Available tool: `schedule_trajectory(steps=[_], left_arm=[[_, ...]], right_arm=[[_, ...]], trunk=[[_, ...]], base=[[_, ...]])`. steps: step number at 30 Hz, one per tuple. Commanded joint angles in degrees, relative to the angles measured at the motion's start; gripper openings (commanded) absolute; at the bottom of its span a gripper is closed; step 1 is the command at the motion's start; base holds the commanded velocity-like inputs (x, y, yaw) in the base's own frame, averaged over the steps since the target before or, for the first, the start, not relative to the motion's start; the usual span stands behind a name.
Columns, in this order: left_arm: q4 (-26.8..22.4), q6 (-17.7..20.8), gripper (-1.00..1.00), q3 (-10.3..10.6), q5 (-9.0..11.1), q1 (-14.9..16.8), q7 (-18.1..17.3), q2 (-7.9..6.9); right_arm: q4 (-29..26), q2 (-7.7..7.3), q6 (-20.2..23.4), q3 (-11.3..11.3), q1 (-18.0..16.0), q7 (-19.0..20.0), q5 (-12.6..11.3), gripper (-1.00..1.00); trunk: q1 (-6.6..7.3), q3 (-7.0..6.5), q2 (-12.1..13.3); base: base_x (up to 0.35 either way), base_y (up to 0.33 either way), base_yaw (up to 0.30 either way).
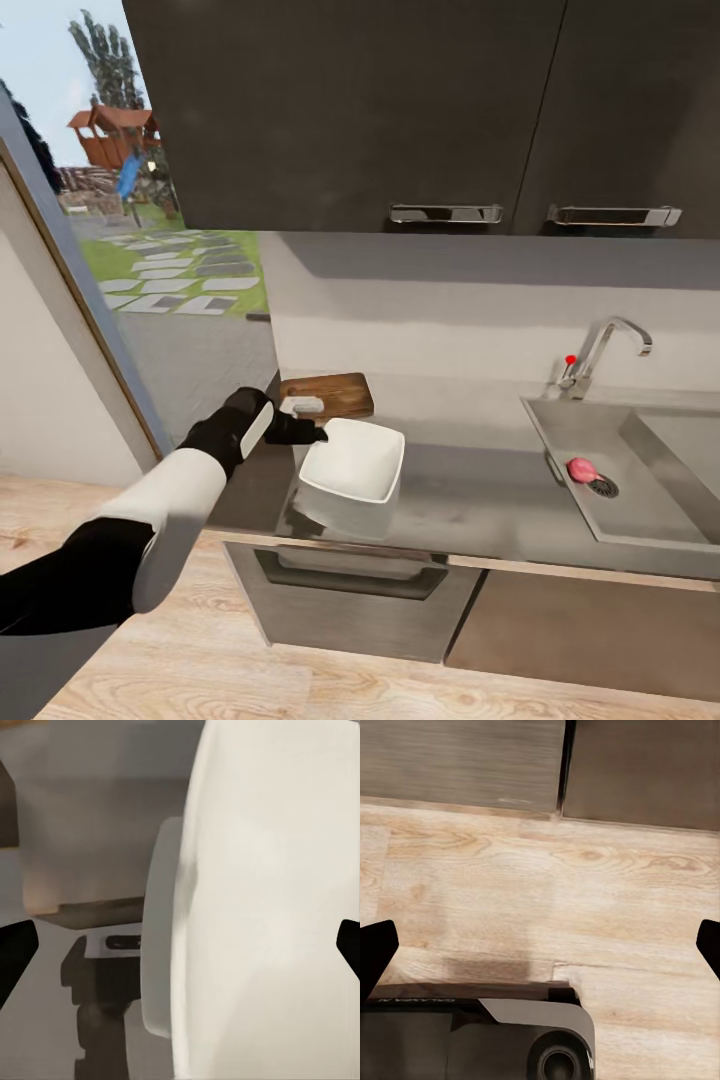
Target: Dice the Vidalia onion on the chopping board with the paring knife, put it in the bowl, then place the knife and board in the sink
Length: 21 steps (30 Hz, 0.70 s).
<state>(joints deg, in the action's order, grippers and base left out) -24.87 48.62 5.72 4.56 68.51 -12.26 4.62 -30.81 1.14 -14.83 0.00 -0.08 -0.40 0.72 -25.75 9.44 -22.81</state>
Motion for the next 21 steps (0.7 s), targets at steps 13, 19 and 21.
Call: schedule_trajectory(steps=[13, 19, 21], left_arm=[[-0.18, 0.24, 1.00, 0.38, 0.45, -0.22, 0.13, 0.00], [-0.10, 0.24, 1.00, 0.42, 0.45, -0.22, 0.13, 0.00], [-0.09, 0.24, 1.00, 0.42, 0.45, -0.22, 0.13, -0.01]], right_arm=[[-0.04, 0.01, -0.11, 0.00, -0.01, -0.04, 0.07, 1.00], [-0.04, 0.01, -0.11, 0.00, -0.01, -0.04, 0.07, 1.00], [-0.04, 0.01, -0.11, 0.00, 0.00, -0.04, 0.07, 1.00]], trunk=[[-0.03, 0.60, -0.11], [-0.03, 0.98, -0.11], [-0.03, 1.10, -0.11]], base=[[0.000, 0.000, 0.000], [0.000, 0.000, 0.000], [0.000, 0.000, 0.000]])
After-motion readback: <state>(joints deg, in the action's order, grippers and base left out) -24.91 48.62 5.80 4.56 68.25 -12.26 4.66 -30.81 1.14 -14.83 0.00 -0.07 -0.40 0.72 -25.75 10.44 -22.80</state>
